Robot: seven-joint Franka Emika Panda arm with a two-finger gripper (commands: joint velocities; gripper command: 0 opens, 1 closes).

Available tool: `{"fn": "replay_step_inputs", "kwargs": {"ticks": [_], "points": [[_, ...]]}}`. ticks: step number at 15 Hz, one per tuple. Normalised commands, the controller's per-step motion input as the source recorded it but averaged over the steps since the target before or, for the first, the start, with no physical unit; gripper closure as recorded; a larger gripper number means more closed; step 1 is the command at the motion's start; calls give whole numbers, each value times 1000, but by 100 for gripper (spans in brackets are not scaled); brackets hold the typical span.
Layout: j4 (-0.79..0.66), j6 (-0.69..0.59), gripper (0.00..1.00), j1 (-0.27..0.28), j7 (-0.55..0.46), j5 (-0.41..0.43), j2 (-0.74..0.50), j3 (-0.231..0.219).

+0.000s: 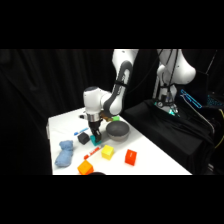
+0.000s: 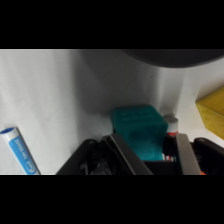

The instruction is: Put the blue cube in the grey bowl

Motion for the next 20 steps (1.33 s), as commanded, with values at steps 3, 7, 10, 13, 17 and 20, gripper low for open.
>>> {"fn": "replay_step_inputs", "kwargs": {"ticks": [3, 7, 10, 13, 17, 20], "points": [[-80, -333, 74, 59, 12, 119, -374, -46], [-71, -326, 74, 97, 3, 136, -388, -78], [-146, -328, 74, 143, 23, 118, -427, -125], [-264, -244, 74, 148, 27, 107, -469, -136], [-411, -101, 74, 153, 36, 97, -506, -128], [-439, 4, 74, 141, 39, 91, -435, -119]]}}
